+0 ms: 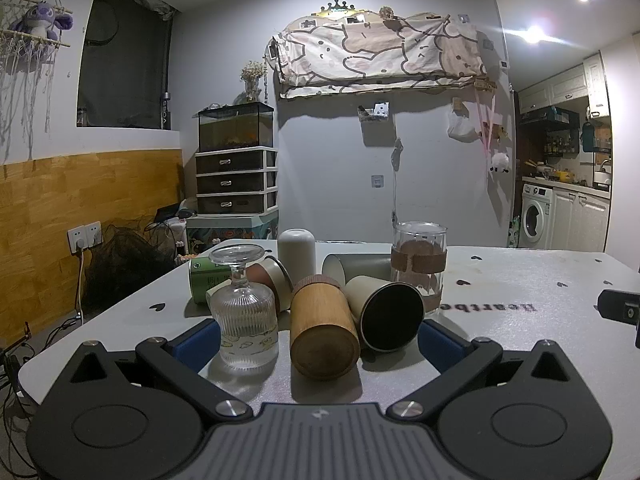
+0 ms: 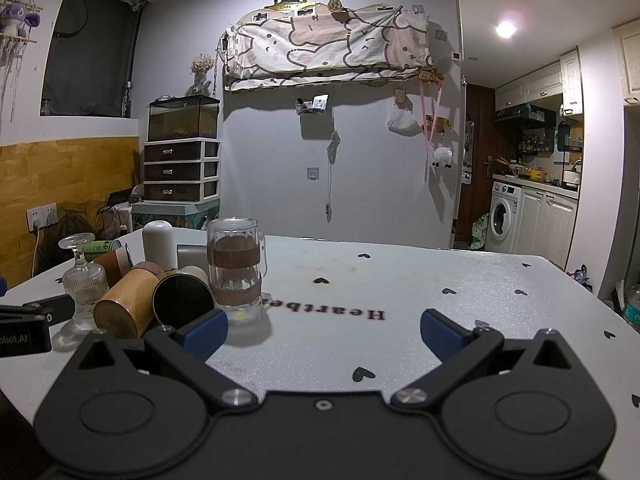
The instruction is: Flip cup upright
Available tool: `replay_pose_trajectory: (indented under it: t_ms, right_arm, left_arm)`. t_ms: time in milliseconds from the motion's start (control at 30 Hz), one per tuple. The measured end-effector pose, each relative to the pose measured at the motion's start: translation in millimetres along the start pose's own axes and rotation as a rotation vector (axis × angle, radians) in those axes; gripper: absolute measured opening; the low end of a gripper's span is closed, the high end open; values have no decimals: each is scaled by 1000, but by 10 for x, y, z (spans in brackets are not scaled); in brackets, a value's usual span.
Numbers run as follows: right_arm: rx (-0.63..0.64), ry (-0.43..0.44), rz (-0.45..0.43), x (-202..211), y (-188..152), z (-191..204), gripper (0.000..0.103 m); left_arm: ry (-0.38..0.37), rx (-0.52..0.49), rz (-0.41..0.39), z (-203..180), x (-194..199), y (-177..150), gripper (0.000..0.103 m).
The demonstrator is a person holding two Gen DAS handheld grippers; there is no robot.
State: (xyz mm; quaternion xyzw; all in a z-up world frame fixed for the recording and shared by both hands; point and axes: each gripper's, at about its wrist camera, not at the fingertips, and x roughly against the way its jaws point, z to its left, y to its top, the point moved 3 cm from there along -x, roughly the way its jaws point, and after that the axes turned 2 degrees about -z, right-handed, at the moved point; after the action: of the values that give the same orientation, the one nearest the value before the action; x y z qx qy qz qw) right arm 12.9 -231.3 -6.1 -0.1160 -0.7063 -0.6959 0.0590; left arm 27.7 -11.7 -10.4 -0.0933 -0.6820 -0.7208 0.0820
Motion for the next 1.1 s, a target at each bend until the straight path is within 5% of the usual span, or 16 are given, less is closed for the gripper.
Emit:
replay_pose_trajectory:
  t_ms: [1100]
  right_arm:
    - [2,1,2,0,13,-4,103]
  left_arm:
    - [-6,0,4,15,-86,-66,103]
